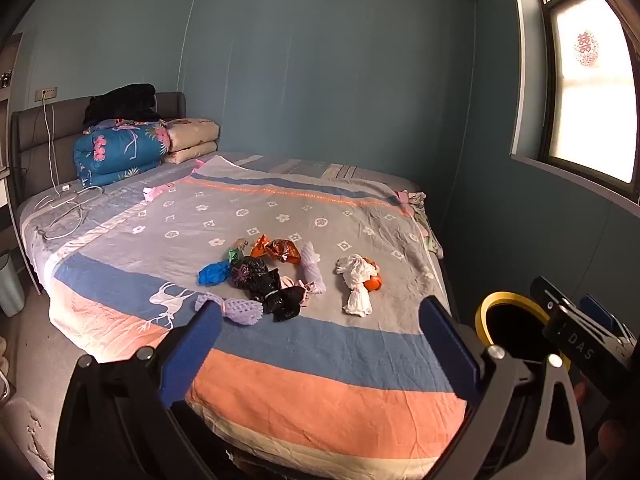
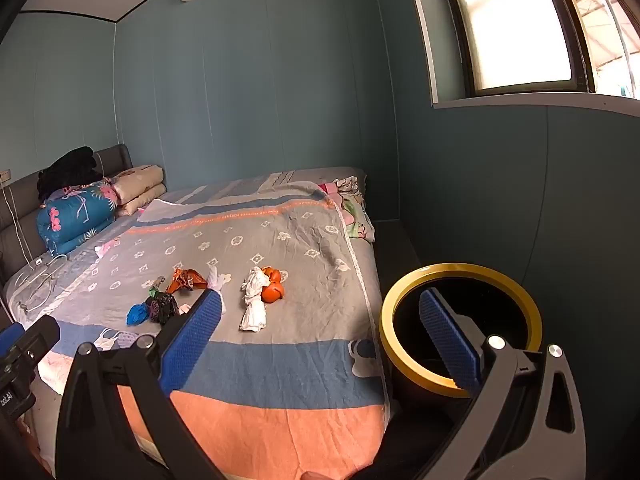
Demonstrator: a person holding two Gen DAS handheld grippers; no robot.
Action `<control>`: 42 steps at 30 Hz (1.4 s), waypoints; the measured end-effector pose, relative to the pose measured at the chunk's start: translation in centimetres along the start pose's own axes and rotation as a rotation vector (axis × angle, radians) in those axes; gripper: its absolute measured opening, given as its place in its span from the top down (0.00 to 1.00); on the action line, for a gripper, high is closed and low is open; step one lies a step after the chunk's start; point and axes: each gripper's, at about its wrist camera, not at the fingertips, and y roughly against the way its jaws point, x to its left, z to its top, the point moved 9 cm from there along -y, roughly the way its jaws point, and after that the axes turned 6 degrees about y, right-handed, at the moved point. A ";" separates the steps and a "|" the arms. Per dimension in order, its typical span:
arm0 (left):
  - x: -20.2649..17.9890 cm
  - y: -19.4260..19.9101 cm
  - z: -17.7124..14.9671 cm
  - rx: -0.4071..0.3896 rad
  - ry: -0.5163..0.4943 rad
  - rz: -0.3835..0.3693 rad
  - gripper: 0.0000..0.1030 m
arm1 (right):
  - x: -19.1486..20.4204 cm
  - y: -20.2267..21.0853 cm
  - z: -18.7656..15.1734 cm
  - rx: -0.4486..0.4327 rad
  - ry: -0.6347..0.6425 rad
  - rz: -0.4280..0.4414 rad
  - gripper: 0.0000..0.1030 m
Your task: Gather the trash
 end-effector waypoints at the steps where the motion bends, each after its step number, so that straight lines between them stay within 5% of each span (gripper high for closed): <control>1: 0.0 0.0 0.0 0.001 -0.002 0.000 0.08 | 0.0 0.0 0.0 0.000 0.001 0.000 0.08; 42: 0.9 0.0 -0.6 0.033 0.013 0.004 0.08 | -0.1 -0.4 -0.6 0.012 0.004 -0.007 0.08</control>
